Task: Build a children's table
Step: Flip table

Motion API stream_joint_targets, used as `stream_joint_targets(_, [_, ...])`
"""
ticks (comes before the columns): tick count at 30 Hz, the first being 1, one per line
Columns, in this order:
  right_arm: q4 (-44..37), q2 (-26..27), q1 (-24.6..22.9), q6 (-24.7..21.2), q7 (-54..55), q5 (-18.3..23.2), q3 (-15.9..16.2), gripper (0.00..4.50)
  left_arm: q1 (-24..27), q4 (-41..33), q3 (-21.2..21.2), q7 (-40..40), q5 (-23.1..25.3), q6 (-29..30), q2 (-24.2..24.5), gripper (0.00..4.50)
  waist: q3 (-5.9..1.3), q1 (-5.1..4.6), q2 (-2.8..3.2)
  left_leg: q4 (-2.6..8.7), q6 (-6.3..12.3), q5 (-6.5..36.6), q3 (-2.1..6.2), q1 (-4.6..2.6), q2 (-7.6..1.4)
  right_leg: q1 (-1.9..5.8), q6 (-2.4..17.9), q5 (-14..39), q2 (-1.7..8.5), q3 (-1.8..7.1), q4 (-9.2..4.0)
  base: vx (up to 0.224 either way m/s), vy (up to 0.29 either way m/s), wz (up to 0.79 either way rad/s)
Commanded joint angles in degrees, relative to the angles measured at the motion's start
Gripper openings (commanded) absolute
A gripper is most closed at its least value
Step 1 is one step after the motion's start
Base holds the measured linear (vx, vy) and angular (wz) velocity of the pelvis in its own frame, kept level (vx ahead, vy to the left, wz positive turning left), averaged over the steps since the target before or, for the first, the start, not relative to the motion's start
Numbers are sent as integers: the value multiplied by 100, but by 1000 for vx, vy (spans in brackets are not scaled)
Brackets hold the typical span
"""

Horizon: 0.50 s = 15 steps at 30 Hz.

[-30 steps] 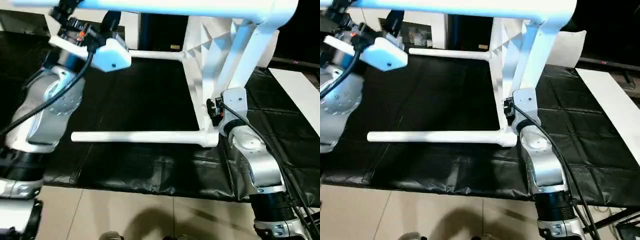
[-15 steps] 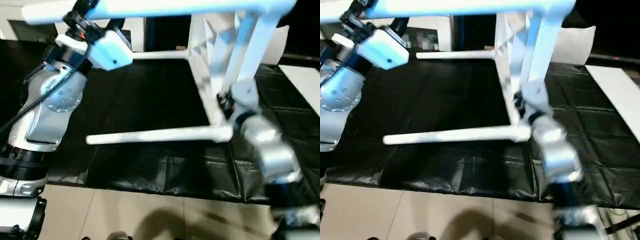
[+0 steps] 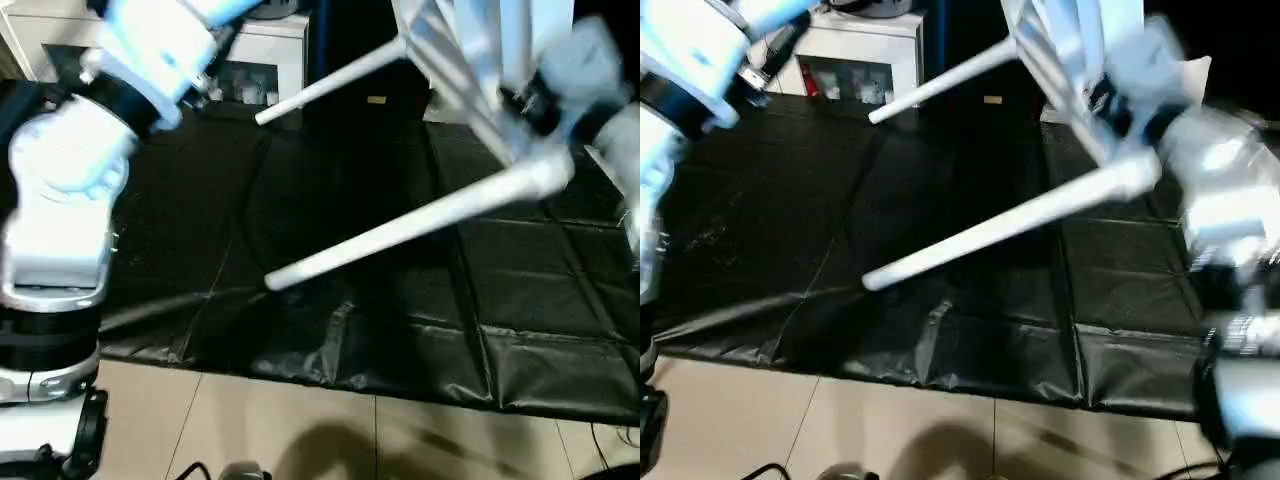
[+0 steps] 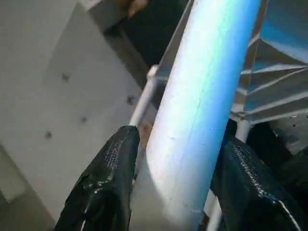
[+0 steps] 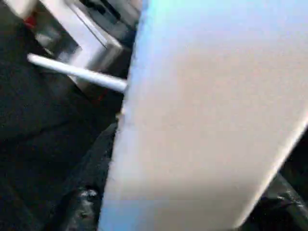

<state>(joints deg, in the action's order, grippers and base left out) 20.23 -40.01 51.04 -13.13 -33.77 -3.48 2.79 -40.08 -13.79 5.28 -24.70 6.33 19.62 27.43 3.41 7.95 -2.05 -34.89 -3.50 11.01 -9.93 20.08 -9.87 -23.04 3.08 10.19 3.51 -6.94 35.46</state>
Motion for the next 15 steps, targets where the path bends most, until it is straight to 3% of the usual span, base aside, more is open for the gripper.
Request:
stream_joint_targets(1, [-101, 119, 40, 560, -795, 269, 381, 296, 75, 316, 223, 258, -401, 519, -256, 211, -325, -56, -160, 291, 337, 1020, 74, -8, -232, 233, -149, 3006, 517, 322, -639, 0, 0, 0])
stream_joint_targets(2, [11, 203, 167, 849, -834, 410, 227, 324, 107, 335, 298, 335, -375, 646, -231, 211, -338, -53, -161, 292, 325, 1040, 75, -12, -243, 230, -149, 2992, 530, 323, -636, 0, 0, 0])
stream_joint_targets(5, [179, 322, 320, 1090, -759, 545, 36, 336, 126, 301, 310, 357, -318, 762, -213, 211, -345, -74, -187, 298, 292, 1133, 93, -16, -251, 227, -136, 2884, 509, 303, -627, 0, 0, 0])
stream_joint_targets(9, [203, 631, 400, 1789, -684, 932, -326, 379, 131, 281, 215, 321, -158, 888, -177, 211, -341, -90, -188, 311, 258, 1249, 110, -12, -257, 226, -159, 2963, 521, 297, -642, 0, 0, 0])
stream_joint_targets(10, [150, 734, 417, 1931, -686, 1093, -450, 379, 122, 276, 207, 313, -173, 918, -199, 211, -336, -108, -161, 316, 243, 1358, 113, -35, -261, 212, -154, 3013, 523, 295, -665, 0, 0, 0])
stream_joint_targets(14, [111, 968, 481, 2289, -693, 1413, -711, 423, 105, 279, 175, 308, -132, 959, -212, 209, -342, -146, -145, 334, 225, 1523, 144, -53, -291, 211, -53, 2905, 522, 287, -649, 0, 0, 0])
stream_joint_targets(15, [-90, 1106, 448, 2359, -657, 1591, -807, 430, 100, 322, 143, 319, -88, 914, -199, 209, -342, -143, -106, 340, 215, 1546, 155, -54, -290, 216, -8, 2891, 526, 290, -641, 0, 0, 0])
